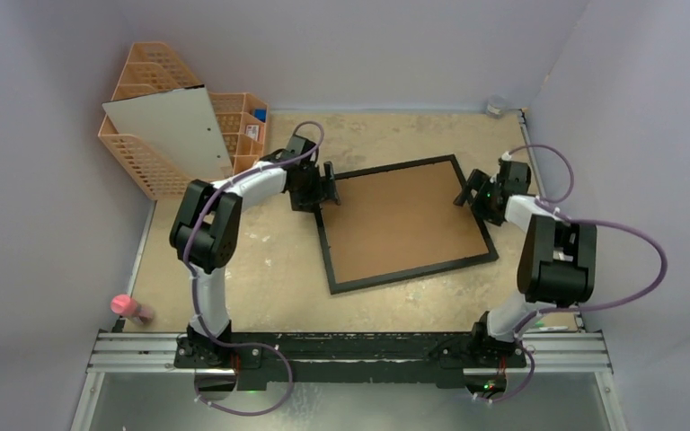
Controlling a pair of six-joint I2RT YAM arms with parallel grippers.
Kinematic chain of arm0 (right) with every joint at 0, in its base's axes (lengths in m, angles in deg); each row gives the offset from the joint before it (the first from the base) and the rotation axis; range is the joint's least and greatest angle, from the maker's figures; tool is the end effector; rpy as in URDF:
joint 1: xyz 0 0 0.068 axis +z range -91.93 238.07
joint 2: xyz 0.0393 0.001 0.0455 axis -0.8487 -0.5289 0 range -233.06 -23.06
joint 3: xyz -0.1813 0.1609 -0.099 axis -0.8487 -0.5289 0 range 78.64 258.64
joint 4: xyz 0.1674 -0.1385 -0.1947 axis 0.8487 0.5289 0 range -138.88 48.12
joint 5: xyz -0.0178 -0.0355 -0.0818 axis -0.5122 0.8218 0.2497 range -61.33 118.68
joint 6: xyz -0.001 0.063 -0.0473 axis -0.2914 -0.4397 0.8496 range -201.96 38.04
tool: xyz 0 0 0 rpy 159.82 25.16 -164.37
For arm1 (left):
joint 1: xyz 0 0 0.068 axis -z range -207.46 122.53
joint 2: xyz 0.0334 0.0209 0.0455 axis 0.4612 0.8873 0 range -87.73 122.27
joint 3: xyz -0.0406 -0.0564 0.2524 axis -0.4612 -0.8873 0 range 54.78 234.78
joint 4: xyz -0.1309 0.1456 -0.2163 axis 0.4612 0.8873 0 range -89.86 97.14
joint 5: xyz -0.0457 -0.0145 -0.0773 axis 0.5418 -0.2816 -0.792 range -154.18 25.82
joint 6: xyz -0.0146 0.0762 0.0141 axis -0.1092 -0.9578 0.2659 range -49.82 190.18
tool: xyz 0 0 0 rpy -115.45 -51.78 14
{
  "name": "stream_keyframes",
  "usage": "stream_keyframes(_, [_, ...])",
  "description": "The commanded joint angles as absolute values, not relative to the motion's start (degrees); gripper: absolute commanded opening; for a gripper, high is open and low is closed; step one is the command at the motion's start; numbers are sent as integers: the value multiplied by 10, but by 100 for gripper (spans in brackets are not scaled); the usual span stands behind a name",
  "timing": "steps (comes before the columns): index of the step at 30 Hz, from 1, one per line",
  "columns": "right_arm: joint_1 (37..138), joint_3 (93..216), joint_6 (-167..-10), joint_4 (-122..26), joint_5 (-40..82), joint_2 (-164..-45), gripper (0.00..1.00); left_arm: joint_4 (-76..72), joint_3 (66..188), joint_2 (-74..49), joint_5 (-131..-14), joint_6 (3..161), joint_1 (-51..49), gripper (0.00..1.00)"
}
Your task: Put the photo into the frame
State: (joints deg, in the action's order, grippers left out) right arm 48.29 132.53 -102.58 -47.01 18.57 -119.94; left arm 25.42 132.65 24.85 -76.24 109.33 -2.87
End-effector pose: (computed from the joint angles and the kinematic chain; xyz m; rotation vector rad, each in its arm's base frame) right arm 0.3897 -0.0550 0.1201 0.5342 2.2969 0.3000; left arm 0.4025 -0.1997 0.1170 -0.2699 2.7243 -0.6329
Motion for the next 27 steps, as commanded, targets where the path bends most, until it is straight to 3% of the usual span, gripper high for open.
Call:
stream_keyframes(1, [500,1228,-1107,-459,69,-1115,90,198,1420,296,-802,1064,-24,80])
stream_keyframes(13, [614,1023,-1292,-531,-6,-892,89,158,1587,439,-882,1029,-25,80])
stream_keyframes(21, [615,1166,-1288,-278,301,-781,92,241,1655,411,-757,968,-50,80])
stream_keyframes(24, [615,1209,-1286,-278,371,-785,93,266,1665,375,-717,947,-66,81])
stream_keyframes(27, [615,1235,-1270,-332,365,-818,93,292,1659,337,-683,933,-74,82])
